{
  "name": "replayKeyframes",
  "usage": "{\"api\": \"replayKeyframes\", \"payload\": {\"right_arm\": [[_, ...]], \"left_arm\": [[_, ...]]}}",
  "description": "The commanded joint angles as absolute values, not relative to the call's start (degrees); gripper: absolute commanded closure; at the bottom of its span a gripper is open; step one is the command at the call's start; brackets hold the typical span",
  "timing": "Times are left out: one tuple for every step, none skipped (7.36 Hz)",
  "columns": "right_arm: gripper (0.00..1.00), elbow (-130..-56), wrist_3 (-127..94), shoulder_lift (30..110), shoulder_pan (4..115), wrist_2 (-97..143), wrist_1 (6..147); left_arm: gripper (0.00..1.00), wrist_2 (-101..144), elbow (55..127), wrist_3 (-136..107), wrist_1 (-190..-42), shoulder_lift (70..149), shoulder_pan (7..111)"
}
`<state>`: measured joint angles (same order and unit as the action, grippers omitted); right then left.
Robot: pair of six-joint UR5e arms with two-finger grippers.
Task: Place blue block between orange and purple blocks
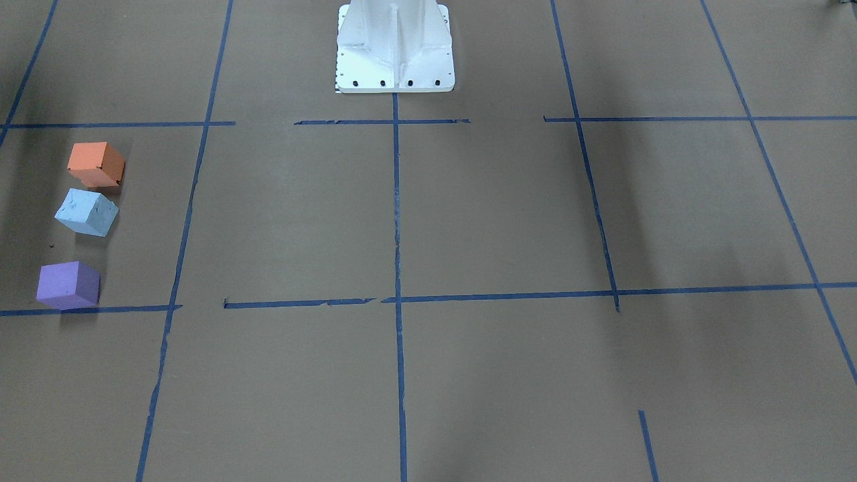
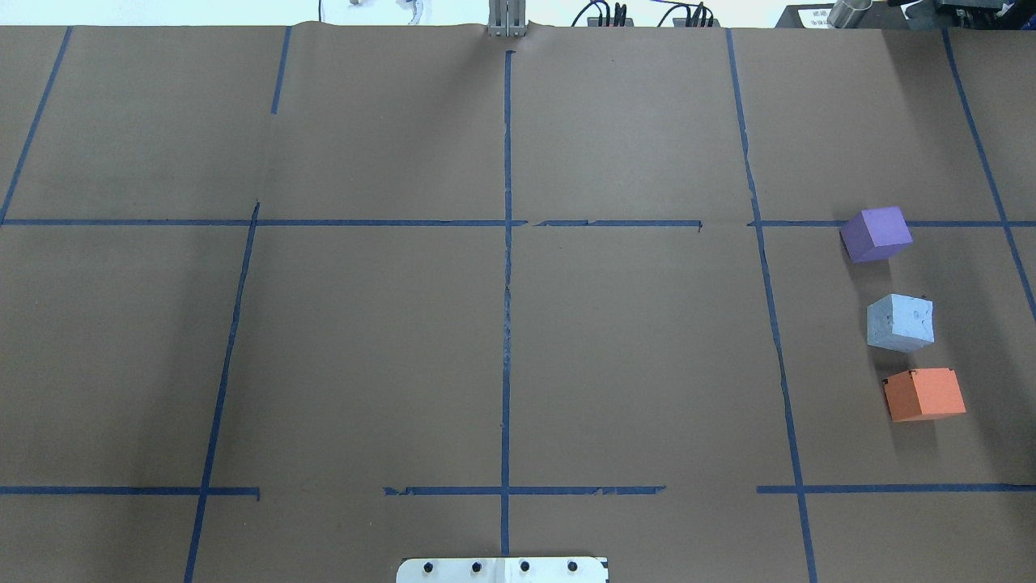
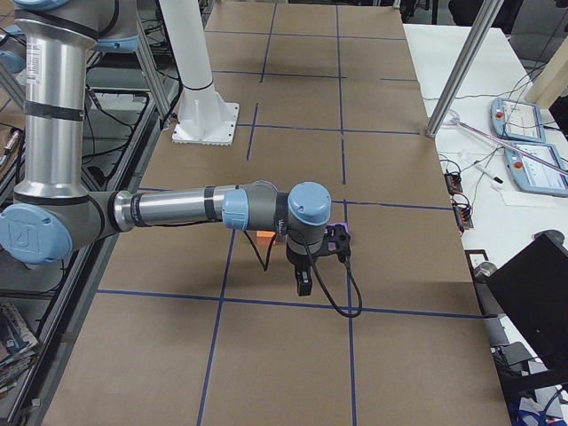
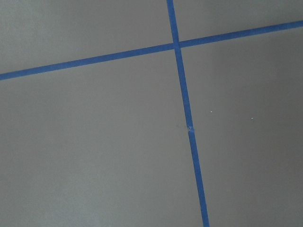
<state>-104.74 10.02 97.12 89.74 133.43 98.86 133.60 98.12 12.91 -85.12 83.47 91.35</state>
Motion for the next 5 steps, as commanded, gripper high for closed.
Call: {"api": "replayKeyframes", "payload": {"right_arm": [[0.0,-104.76,10.02,97.12,89.74,134.21,98.79],[0.0,-104.77,10.02,97.12,89.74,134.21,98.79],[0.0,-104.77,10.02,97.12,89.65,134.64,98.79],[0.0,-104.77,10.02,97.12,89.65,135.34,98.79],[0.0,-104.68,10.02,97.21,89.56,137.35,98.88]], "left_arm": [[0.0,133.59,98.17,12.92,-85.25,83.5,91.32],[0.0,133.68,98.17,12.92,-85.17,83.41,91.32],[0.0,133.68,98.17,12.92,-85.17,83.41,91.32],[0.0,133.68,98.17,12.92,-85.17,83.32,91.32],[0.0,133.68,98.17,12.92,-85.17,83.32,91.32]]}}
